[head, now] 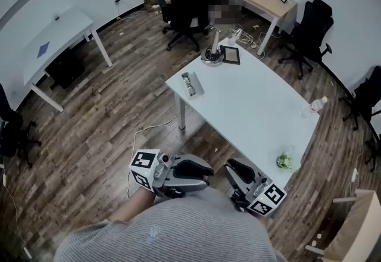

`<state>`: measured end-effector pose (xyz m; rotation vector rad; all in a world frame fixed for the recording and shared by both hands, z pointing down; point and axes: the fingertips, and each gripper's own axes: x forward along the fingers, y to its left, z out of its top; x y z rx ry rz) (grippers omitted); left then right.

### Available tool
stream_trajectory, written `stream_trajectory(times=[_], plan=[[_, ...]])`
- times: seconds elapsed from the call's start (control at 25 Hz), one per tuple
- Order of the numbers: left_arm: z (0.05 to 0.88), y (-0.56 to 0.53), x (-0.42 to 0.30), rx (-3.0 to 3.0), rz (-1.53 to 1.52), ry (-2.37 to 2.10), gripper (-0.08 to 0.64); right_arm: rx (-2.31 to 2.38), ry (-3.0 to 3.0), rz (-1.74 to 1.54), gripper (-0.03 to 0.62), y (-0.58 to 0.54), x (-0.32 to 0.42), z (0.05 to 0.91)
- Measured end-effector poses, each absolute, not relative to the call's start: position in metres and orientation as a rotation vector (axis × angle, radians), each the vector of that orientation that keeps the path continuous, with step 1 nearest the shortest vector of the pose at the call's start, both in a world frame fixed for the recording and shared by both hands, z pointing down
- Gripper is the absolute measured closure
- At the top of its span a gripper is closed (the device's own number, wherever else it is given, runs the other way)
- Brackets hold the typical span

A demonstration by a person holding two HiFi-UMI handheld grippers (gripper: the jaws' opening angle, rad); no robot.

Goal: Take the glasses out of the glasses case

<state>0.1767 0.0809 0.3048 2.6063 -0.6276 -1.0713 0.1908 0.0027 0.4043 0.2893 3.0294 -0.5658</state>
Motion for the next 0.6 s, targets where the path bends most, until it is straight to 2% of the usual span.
stream_trajectory(times=[0.28, 0.6], plan=[[0.294, 0.051, 0.070, 2.604, -1.025, -0.464, 0.453, 0.206, 3.027, -0.581, 0.509, -0.016, 0.082, 0.392], [0.304, 0.040, -0.022, 2.618, -0.961, -0.411, 0.453, 0.045, 3.029, -0.573, 0.509, -0.024, 0.002, 0.388]])
